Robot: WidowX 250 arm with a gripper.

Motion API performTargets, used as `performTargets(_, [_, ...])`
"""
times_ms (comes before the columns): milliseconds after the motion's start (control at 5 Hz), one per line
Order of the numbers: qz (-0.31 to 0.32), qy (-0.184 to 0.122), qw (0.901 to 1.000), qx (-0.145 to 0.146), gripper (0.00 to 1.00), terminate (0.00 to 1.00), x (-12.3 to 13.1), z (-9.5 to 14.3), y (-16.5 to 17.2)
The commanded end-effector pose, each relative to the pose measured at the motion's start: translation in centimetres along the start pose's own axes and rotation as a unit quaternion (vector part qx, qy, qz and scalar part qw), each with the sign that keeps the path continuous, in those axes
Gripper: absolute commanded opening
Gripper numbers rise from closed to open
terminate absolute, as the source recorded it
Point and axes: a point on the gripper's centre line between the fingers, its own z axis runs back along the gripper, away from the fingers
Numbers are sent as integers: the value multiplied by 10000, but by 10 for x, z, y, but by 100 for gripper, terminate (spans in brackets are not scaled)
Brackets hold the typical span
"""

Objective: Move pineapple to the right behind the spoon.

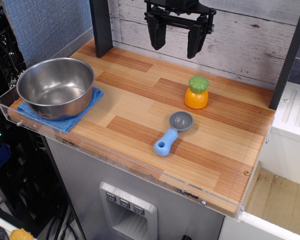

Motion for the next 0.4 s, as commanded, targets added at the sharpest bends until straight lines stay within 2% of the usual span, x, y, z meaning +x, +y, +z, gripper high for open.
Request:
performTargets(0, [414,-341,9986,13,100,0,-6,21,8])
performTargets(200, [414,-341,9986,13,100,100,-6,21,8])
